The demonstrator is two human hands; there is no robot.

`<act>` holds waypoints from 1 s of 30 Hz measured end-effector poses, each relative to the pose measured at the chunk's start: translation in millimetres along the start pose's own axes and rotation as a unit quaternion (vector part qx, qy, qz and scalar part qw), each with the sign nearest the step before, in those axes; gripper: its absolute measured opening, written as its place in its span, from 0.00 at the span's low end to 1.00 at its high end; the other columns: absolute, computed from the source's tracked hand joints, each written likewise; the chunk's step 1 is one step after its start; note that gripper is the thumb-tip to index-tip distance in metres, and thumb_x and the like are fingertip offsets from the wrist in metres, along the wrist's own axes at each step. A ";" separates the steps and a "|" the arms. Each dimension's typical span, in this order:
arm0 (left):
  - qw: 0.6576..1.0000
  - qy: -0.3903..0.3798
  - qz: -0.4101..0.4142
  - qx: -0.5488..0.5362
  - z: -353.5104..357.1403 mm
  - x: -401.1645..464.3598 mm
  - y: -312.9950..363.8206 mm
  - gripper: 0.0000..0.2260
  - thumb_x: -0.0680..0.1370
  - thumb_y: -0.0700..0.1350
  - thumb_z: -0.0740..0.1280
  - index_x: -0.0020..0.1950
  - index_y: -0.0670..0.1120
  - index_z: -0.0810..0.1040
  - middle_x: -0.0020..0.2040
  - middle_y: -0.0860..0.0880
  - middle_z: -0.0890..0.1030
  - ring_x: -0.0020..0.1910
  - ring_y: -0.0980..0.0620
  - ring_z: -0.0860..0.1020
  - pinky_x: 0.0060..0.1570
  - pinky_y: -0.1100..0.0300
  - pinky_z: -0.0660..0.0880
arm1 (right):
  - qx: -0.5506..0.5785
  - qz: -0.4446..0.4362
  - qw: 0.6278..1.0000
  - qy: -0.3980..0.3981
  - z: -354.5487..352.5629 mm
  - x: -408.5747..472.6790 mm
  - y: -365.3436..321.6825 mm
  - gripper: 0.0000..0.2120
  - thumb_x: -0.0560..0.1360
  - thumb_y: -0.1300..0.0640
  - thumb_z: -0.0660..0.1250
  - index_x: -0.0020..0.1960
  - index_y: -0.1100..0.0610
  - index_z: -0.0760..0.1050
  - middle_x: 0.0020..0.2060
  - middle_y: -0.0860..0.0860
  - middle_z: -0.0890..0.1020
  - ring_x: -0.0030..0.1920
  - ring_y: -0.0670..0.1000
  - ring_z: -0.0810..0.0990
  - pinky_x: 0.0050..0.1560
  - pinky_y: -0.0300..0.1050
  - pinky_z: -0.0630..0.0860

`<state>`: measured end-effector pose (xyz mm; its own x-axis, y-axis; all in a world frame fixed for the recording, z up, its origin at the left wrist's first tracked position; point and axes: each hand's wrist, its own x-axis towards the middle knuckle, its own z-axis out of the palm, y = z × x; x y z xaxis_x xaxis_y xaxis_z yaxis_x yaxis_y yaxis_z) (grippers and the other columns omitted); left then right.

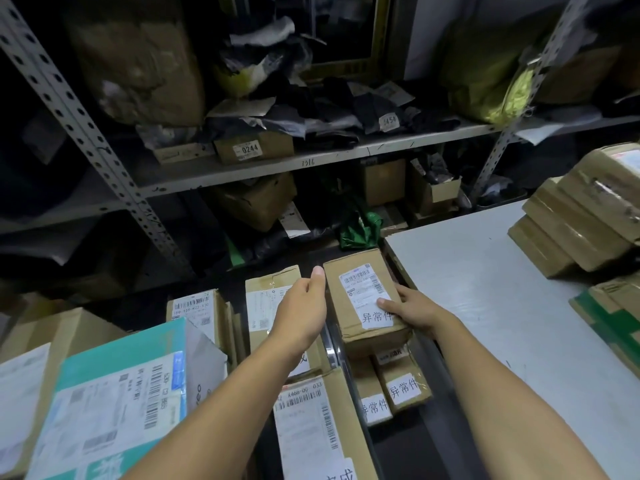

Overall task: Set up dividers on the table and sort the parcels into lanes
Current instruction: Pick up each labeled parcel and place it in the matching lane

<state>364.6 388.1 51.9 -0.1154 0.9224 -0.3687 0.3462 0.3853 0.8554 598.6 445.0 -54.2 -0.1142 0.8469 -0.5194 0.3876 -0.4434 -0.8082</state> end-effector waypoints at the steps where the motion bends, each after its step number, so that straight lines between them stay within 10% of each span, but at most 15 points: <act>1: 1.000 -0.001 0.005 0.002 -0.7 -0.9 2.2 0.18 0.81 0.64 0.49 0.39 0.56 0.68 0.47 0.48 0.79 0.49 0.50 0.78 0.55 0.52 0.72 | 0.019 0.006 1.000 0.005 -0.1 -0.4 -0.4 0.32 0.75 0.51 0.73 0.75 0.51 0.66 0.61 0.51 0.82 0.57 0.52 0.83 0.64 0.54 0.76; 13: 0.992 0.040 0.117 -0.024 -79.4 -38.0 34.3 0.14 0.80 0.62 0.55 0.46 0.56 0.74 0.50 0.54 0.81 0.53 0.51 0.79 0.59 0.48 0.75 | -0.125 -0.176 0.963 0.160 37.7 -79.4 -123.8 0.33 0.76 0.41 0.68 0.78 0.46 0.61 0.73 0.50 0.70 0.72 0.52 0.70 0.65 0.49 0.71; 19: 0.975 0.118 0.186 0.013 -192.1 -69.5 17.6 0.14 0.80 0.57 0.62 0.63 0.56 0.77 0.53 0.59 0.80 0.55 0.59 0.78 0.50 0.61 0.73 | -0.177 -0.331 0.917 0.135 121.9 -140.4 -224.6 0.32 0.76 0.39 0.66 0.77 0.42 0.61 0.72 0.46 0.71 0.71 0.46 0.71 0.69 0.51 0.71; 30: 0.961 0.215 0.175 0.008 -419.4 -135.5 -110.2 0.11 0.79 0.52 0.65 0.60 0.57 0.77 0.49 0.64 0.78 0.52 0.65 0.75 0.47 0.67 0.70 | -0.277 -0.423 0.862 0.041 379.7 -205.6 -314.2 0.30 0.77 0.43 0.66 0.76 0.48 0.65 0.67 0.47 0.77 0.62 0.43 0.78 0.57 0.35 0.69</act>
<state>-48.3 232.9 160.2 -0.3622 0.9234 0.1272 0.4480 0.0527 0.8925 153.0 298.7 201.1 -0.5136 0.8266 0.2301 0.5771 0.5313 -0.6202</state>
